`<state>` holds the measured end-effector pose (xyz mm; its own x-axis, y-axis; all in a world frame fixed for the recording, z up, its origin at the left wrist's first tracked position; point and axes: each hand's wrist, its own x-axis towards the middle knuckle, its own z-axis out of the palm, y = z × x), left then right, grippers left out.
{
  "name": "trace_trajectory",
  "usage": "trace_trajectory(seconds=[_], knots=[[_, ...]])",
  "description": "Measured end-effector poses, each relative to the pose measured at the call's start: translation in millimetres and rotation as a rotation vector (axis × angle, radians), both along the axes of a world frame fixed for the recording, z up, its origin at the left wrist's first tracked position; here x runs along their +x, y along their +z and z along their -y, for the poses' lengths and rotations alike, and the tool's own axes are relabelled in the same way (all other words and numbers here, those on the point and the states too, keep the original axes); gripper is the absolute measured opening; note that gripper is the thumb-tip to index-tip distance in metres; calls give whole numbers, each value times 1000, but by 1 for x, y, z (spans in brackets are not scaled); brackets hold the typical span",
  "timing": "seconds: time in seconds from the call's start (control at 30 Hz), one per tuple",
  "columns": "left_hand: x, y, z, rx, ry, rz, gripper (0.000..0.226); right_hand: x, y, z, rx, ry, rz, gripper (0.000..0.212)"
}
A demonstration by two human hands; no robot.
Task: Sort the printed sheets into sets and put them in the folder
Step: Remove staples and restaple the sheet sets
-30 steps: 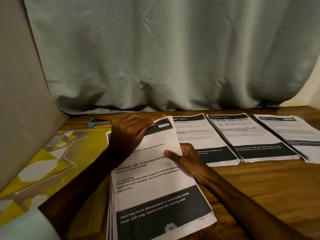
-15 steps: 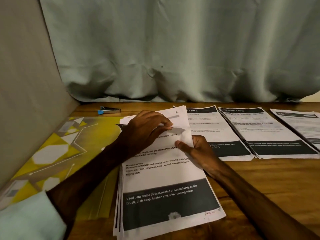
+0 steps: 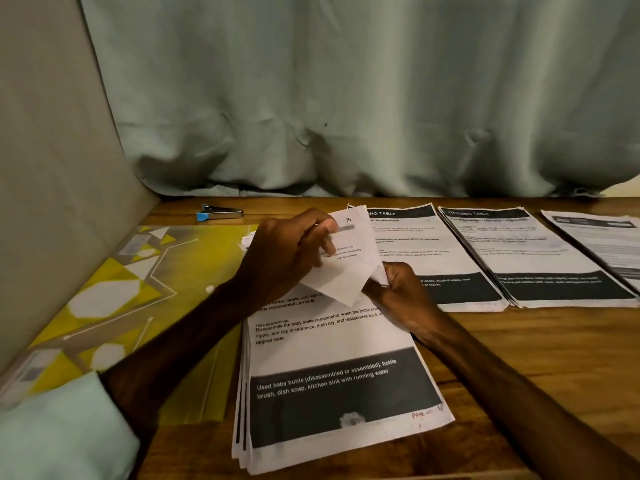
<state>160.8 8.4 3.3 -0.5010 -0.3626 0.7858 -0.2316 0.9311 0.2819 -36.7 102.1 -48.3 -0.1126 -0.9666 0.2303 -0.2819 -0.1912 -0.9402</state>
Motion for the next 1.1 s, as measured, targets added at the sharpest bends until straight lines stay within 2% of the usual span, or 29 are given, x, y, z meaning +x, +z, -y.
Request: trace_trajectory(seconds=[0.07,0.17,0.37,0.47,0.53,0.67,0.77,0.9,1.1], knots=[[-2,-4,1,-15,116,17,25,0,-3,0,-8,13,-25,21],[-4,-16,2,-71,290,92,45,1,-1,0,-10,8,-23,24],[-9,-13,0,-93,269,42,64,-4,3,-4,106,15,156,25],[-10,-14,3,-75,302,125,82,-2,9,-8,156,18,193,20],[-10,-15,3,-82,348,175,87,-1,10,-9,175,19,173,20],[-10,-20,2,-115,396,202,77,0,12,-11,180,42,141,32],[-8,-21,3,-176,407,105,59,0,16,-13,180,53,136,24],[-2,-12,1,-307,347,-81,22,-1,16,-13,210,18,100,13],[2,-8,9,-391,273,-57,17,1,16,-13,234,16,89,26]])
